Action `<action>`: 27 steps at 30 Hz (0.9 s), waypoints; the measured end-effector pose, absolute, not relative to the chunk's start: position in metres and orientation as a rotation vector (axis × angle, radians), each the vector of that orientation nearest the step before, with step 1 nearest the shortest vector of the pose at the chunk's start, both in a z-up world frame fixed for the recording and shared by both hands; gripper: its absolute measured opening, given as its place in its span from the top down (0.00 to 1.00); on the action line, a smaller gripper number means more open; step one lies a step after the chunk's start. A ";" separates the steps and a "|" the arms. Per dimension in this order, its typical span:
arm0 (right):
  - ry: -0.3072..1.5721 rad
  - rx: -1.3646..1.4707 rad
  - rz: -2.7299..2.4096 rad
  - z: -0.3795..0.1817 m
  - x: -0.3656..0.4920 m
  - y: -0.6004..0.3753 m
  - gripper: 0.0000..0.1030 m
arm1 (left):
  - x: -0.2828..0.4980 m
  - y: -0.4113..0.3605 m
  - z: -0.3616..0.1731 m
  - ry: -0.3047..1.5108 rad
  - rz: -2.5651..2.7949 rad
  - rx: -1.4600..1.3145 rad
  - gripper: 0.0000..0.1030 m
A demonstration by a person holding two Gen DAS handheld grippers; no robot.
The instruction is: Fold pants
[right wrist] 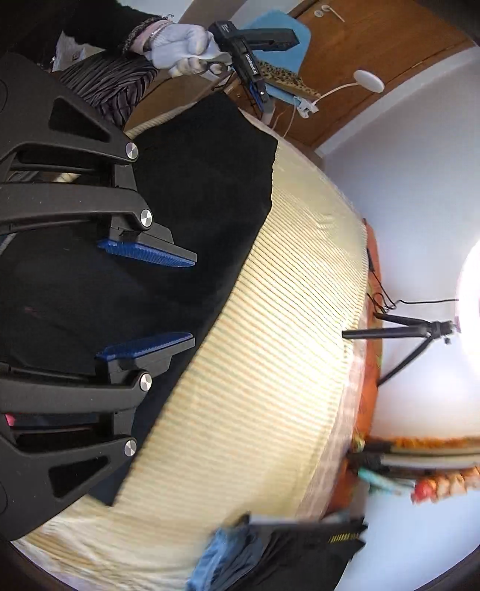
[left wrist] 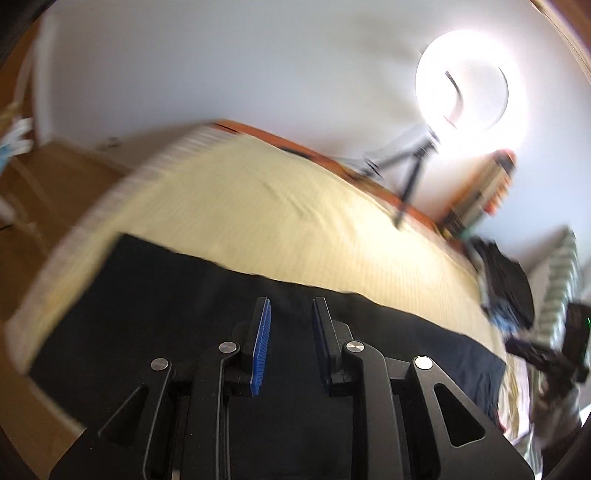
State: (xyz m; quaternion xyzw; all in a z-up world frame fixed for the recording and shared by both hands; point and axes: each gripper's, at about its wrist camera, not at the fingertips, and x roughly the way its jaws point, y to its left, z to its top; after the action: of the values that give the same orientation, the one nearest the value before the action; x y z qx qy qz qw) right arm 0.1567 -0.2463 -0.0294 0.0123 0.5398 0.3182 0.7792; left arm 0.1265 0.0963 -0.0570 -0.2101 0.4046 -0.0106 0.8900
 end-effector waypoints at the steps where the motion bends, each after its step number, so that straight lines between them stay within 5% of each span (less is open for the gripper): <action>1: 1.178 0.020 0.693 -0.036 0.163 -0.241 0.62 | 0.134 0.087 -0.059 0.854 -0.054 -0.432 0.80; 11: 1.346 0.078 0.800 -0.095 0.227 -0.199 0.62 | 0.192 -0.017 -0.099 1.013 -0.344 -0.244 0.80; 22: 1.441 0.077 0.970 -0.120 0.227 -0.156 0.53 | 0.194 -0.013 -0.120 1.091 -0.348 -0.243 0.80; 25: 1.400 0.039 0.985 -0.118 0.213 -0.148 0.75 | 0.195 -0.003 -0.094 1.003 -0.333 -0.267 0.80; 27: 1.353 -0.004 0.975 -0.112 0.202 -0.146 0.81 | 0.199 0.002 -0.077 0.940 -0.310 -0.264 0.80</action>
State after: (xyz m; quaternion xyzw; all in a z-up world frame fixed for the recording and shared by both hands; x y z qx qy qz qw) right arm 0.2023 -0.1458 -0.1122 -0.0016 0.6009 0.4329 0.6719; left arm 0.1990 0.0017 -0.0773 -0.1262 0.4498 -0.1485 0.8716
